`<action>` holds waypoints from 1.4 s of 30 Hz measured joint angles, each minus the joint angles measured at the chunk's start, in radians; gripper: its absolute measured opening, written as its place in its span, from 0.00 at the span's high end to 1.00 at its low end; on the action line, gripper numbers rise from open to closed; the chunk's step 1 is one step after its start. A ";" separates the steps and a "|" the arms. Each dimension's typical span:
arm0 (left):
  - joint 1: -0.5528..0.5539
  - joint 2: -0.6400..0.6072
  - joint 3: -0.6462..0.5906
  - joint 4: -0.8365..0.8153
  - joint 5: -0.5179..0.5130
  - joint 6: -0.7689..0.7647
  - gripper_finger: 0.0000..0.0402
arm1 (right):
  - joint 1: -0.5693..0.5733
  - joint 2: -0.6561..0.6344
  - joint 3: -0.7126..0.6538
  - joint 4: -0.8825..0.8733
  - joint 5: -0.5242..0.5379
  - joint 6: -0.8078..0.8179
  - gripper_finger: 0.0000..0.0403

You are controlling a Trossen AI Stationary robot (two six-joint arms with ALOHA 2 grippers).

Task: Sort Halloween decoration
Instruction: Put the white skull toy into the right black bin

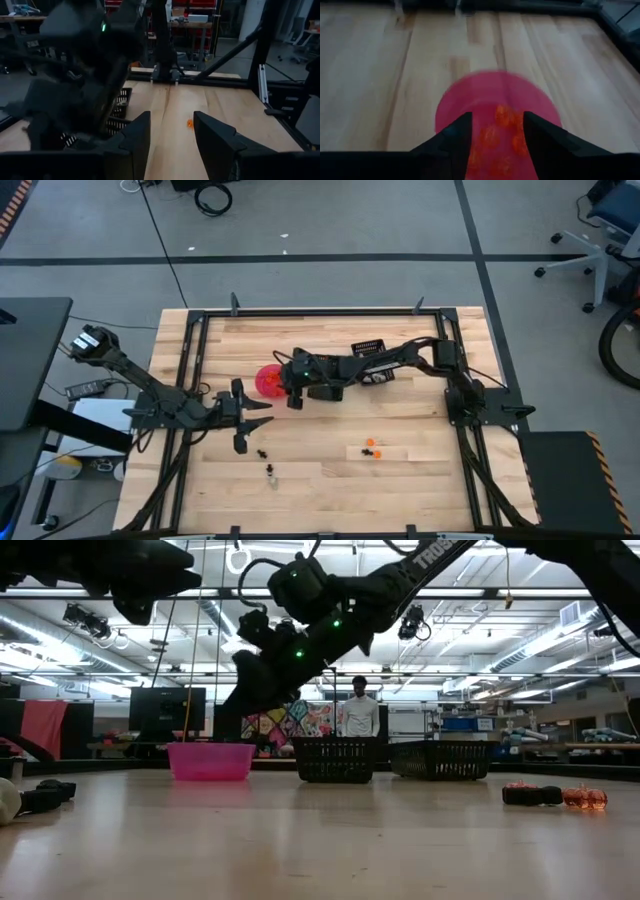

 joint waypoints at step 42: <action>-0.150 0.547 0.164 -0.080 0.354 -0.204 0.61 | 0.443 -0.510 -0.640 -0.178 0.388 0.354 0.58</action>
